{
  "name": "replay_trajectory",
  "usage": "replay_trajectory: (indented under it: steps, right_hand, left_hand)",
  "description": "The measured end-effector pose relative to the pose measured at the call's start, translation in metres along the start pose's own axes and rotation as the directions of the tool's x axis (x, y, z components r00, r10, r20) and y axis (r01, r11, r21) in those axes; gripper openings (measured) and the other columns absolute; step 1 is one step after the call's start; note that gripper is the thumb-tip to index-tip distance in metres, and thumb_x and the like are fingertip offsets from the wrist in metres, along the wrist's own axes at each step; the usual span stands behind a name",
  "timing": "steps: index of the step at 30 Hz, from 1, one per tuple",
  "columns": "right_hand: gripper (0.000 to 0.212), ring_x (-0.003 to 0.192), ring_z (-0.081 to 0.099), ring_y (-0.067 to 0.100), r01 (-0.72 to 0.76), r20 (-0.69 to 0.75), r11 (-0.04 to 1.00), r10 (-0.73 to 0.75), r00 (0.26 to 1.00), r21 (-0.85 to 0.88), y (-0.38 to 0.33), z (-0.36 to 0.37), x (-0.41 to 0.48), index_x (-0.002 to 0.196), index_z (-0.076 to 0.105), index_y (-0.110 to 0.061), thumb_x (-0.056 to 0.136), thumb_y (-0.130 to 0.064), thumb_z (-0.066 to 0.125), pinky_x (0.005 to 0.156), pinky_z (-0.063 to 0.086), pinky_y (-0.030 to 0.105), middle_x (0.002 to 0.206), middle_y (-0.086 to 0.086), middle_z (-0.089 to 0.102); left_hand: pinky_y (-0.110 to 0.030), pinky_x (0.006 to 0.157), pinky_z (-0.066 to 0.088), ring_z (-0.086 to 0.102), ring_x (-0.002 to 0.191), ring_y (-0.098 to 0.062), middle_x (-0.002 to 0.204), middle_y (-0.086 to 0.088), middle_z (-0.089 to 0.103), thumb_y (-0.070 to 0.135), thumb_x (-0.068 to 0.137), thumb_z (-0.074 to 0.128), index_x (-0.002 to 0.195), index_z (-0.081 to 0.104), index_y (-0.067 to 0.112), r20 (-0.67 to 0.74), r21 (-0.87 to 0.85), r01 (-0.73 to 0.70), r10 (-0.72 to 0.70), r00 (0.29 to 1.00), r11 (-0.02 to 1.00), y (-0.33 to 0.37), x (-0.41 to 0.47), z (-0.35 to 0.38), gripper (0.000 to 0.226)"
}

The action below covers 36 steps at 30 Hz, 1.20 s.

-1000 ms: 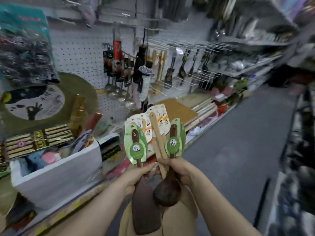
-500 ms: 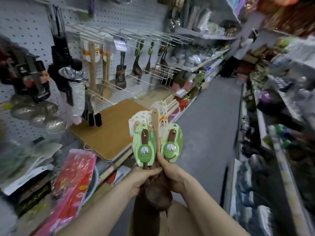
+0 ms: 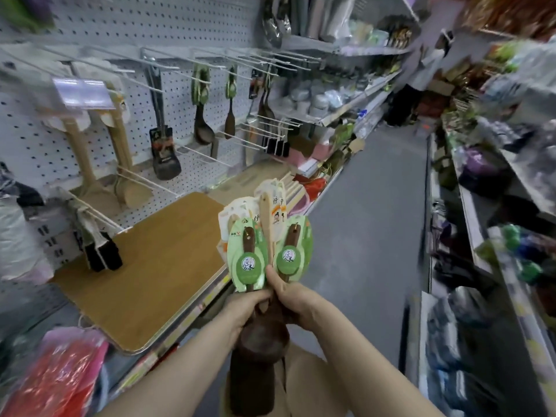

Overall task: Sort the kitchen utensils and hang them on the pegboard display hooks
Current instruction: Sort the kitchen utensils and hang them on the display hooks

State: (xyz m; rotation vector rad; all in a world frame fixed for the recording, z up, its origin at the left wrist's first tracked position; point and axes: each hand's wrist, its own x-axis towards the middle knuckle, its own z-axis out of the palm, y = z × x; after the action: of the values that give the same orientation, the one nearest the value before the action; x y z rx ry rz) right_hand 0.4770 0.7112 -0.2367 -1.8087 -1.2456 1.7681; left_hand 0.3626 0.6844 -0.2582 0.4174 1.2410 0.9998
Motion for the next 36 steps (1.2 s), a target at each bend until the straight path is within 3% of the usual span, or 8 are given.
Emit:
replay_trajectory:
  steps: [2,4,8,12,17,22,30,36]
  right_hand:
    - [0.074,0.071,0.068,0.014,-0.008,0.019,1.000,0.007,1.000,0.010,-0.016,-0.030,0.021,0.122,0.064,-0.010,0.085,-0.073,0.049,0.063,0.056,0.027,0.089,0.002,0.071]
    - [0.068,0.062,0.063,0.011,0.001,0.037,1.000,-0.001,0.999,-0.010,-0.032,-0.059,0.041,0.122,0.063,-0.011,0.089,-0.069,0.047,0.055,0.052,0.023,0.080,0.001,0.068]
    - [0.065,0.064,0.061,0.013,0.051,0.083,0.996,-0.044,0.996,-0.079,-0.065,-0.095,0.082,0.123,0.061,-0.015,0.088,-0.069,0.050,0.054,0.050,0.020,0.085,0.001,0.067]
    - [0.049,0.076,0.061,0.016,0.098,0.118,0.988,-0.084,0.989,-0.123,-0.088,-0.108,0.117,0.116,0.064,-0.014,0.088,-0.054,0.064,0.066,0.053,0.026,0.096,0.006,0.070]
    - [0.025,0.062,0.059,0.011,0.114,0.192,0.983,-0.086,0.978,-0.141,-0.113,-0.118,0.176,0.102,0.064,-0.008,0.085,-0.022,0.076,0.049,0.047,0.018,0.085,0.005,0.066]
    - [0.018,0.052,0.052,0.012,0.029,0.204,0.983,0.009,0.979,-0.183,-0.142,-0.118,0.235,0.082,0.058,-0.012,0.087,-0.018,0.074,0.043,0.043,0.016,0.072,0.003,0.060]
    - [0.009,0.066,0.060,0.018,-0.084,0.302,0.988,0.120,0.946,-0.130,-0.172,-0.126,0.312,0.104,0.058,-0.011,0.102,-0.016,0.050,0.056,0.051,0.025,0.086,0.005,0.061]
    - [0.038,0.104,0.066,0.033,-0.106,0.448,0.989,0.142,0.883,-0.105,-0.192,-0.131,0.367,0.121,0.064,-0.015,0.092,0.006,0.051,0.090,0.054,0.045,0.110,0.015,0.070]
  left_hand:
    - [-0.035,0.065,0.056,0.067,0.067,-0.027,0.078,-0.019,0.072,0.012,0.068,0.081,0.088,0.073,0.005,0.028,0.008,0.018,-0.018,0.999,1.000,0.012,0.025,0.021,0.023]
    - [-0.027,0.054,0.050,0.061,0.057,-0.022,0.068,-0.012,0.067,0.008,0.078,0.074,0.083,0.072,0.009,0.052,0.030,0.011,-0.013,0.999,0.999,0.019,0.051,0.040,0.005]
    - [-0.040,0.079,0.054,0.065,0.086,-0.033,0.094,-0.021,0.071,0.002,0.086,0.065,0.099,0.071,0.005,0.066,-0.007,0.017,-0.017,0.998,1.000,0.033,0.085,0.070,0.015]
    - [-0.044,0.083,0.056,0.069,0.087,-0.036,0.098,-0.023,0.071,0.011,0.083,0.069,0.102,0.072,0.003,-0.022,-0.097,0.043,-0.045,0.999,0.994,0.047,0.121,0.077,0.020]
    - [-0.025,0.044,0.052,0.066,0.049,-0.025,0.066,-0.018,0.069,0.010,0.089,0.061,0.087,0.069,0.000,-0.129,-0.201,0.081,-0.109,0.986,0.976,0.060,0.179,0.071,0.014]
    - [-0.026,0.045,0.052,0.067,0.051,-0.026,0.069,-0.018,0.070,0.015,0.089,0.060,0.090,0.068,0.000,-0.139,-0.314,0.148,-0.200,0.970,0.938,0.077,0.246,0.061,0.017]
    - [-0.031,0.061,0.052,0.067,0.056,-0.026,0.071,-0.017,0.071,0.018,0.084,0.066,0.077,0.069,0.002,-0.151,-0.367,0.219,-0.290,0.945,0.904,0.106,0.295,0.055,0.018]
    - [-0.037,0.071,0.052,0.065,0.068,-0.029,0.073,-0.017,0.071,0.019,0.085,0.065,0.085,0.070,0.003,-0.290,-0.470,0.155,-0.318,0.902,0.869,0.110,0.331,0.056,0.017]
